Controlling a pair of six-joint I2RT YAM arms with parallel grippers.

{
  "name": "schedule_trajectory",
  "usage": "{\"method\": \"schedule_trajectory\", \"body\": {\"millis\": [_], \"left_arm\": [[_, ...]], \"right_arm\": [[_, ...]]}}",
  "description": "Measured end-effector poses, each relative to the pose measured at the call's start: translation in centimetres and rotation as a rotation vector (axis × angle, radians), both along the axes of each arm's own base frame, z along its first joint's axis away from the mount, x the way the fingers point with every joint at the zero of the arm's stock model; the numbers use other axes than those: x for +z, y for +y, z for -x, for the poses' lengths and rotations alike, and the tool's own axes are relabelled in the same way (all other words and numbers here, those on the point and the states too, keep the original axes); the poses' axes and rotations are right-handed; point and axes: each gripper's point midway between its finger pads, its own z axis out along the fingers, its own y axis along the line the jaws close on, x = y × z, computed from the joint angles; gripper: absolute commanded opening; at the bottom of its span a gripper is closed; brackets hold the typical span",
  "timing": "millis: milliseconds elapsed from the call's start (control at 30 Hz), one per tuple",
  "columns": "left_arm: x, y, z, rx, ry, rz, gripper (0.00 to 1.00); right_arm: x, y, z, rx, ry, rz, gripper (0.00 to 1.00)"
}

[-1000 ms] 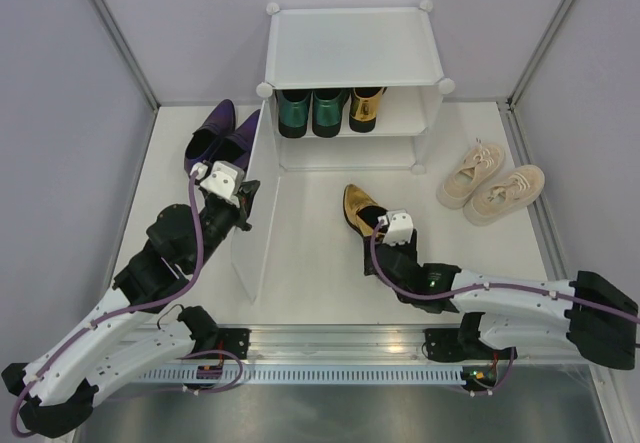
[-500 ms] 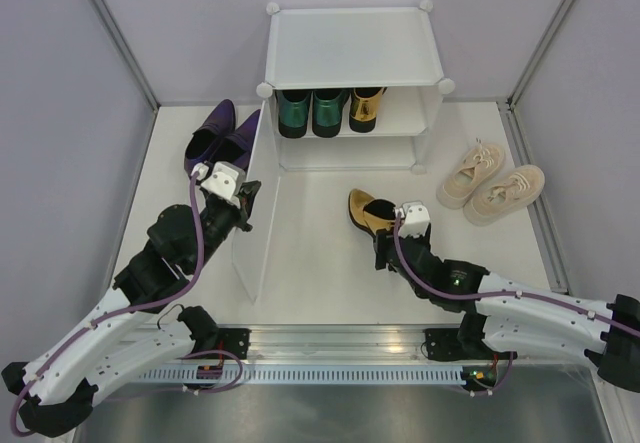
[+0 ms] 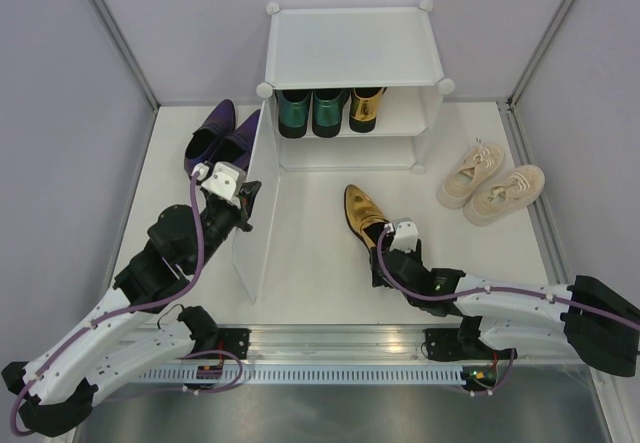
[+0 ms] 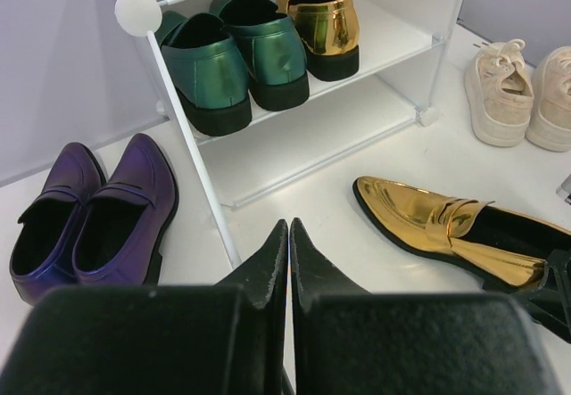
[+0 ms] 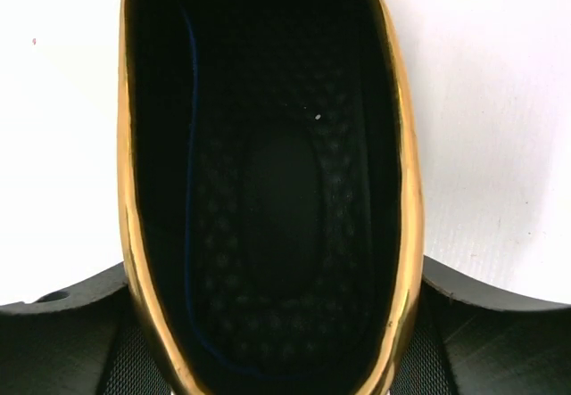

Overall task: Place and organize the shoes in the shoe cabinet
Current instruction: Pick up the shoe from the center of the board.

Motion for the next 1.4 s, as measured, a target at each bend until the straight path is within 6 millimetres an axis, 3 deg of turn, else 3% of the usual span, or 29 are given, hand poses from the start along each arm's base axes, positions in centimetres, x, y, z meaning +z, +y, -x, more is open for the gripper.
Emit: {"method": "schedule_trajectory", "body": {"millis": [33, 167, 533, 800, 967, 1200, 1300, 1400], "left_arm": [[0.0, 0.0, 0.0, 0.0, 0.0, 0.0, 0.02], [0.0, 0.0, 0.0, 0.0, -0.001, 0.0, 0.02], [0.0, -0.1, 0.0, -0.002, -0.001, -0.001, 0.02], [0.0, 0.0, 0.0, 0.0, -0.001, -0.003, 0.02], [0.0, 0.0, 0.1, 0.002, -0.003, -0.005, 0.02], [-0.1, 0.0, 0.1, 0.002, -0.005, -0.008, 0.02], [-0.1, 0.0, 0.1, 0.001, -0.005, -0.009, 0.02], [-0.1, 0.0, 0.2, 0.0, -0.005, -0.009, 0.02]], "right_arm": [[-0.1, 0.0, 0.0, -0.004, 0.0, -0.001, 0.83], [-0.1, 0.2, 0.1, -0.008, 0.013, -0.009, 0.98], [3.4, 1.6, -0.9, -0.031, 0.003, -0.027, 0.98], [0.9, 1.3, -1.7, -0.076, 0.054, 0.086, 0.96], [0.9, 1.3, -2.7, -0.101, 0.039, 0.09, 0.71], [1.0, 1.4, -3.3, -0.105, 0.041, 0.079, 0.23], [1.1, 1.4, -3.2, -0.102, 0.044, 0.077, 0.07], [1.4, 1.3, -3.2, -0.097, 0.048, 0.069, 0.01]]}}
